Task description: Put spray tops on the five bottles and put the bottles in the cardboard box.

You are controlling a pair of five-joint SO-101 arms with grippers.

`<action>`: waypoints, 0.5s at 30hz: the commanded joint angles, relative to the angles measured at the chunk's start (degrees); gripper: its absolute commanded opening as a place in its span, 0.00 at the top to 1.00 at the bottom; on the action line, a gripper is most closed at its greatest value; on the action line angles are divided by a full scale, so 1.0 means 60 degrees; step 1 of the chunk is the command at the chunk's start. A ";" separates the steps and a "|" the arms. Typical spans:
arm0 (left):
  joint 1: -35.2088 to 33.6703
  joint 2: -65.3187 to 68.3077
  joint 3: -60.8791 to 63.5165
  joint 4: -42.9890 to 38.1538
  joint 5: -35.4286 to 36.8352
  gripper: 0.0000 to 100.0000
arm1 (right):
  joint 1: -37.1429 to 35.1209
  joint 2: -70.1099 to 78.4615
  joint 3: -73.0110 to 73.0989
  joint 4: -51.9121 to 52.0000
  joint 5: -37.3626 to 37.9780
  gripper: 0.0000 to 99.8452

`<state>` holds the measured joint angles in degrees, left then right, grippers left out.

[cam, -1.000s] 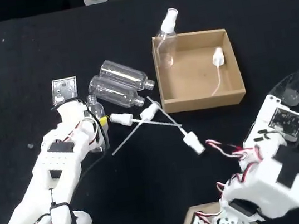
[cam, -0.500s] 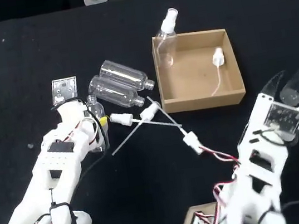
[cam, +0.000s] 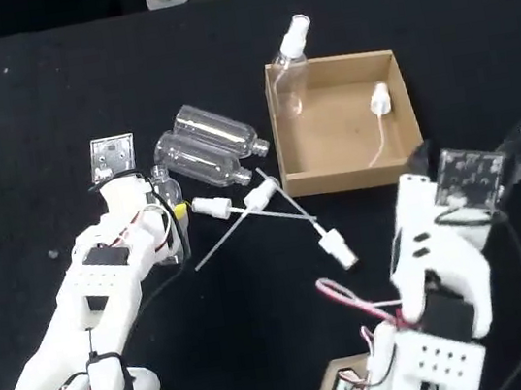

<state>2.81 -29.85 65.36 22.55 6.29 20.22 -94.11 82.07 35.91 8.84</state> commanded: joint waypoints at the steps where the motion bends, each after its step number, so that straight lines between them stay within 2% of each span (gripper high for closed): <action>1: -0.0154 -0.0103 0.0007 -0.0073 -0.0059 0.78 | -0.0777 -0.0945 -0.0593 0.1363 -0.0029 0.75; 3: -0.0154 -0.0103 0.0007 -0.0103 -0.0059 0.78 | -0.1245 -0.0945 -0.1311 0.2242 -0.0029 0.81; 5: -0.0154 -0.0103 0.0007 -0.0117 -0.0059 0.78 | -0.1685 -0.0667 -0.2103 0.2916 -0.0029 0.83; 9: -0.0154 -0.0103 0.0007 -0.0117 -0.0059 0.78 | -0.2168 0.1018 -0.3582 0.3238 -0.0088 0.79; 15: -0.0154 -0.0103 0.0007 -0.0132 -0.0059 0.78 | -0.2198 0.5473 -0.6117 0.3458 -0.0220 0.74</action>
<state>2.81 -29.85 65.36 22.37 6.29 7.82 -75.21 54.37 55.69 8.75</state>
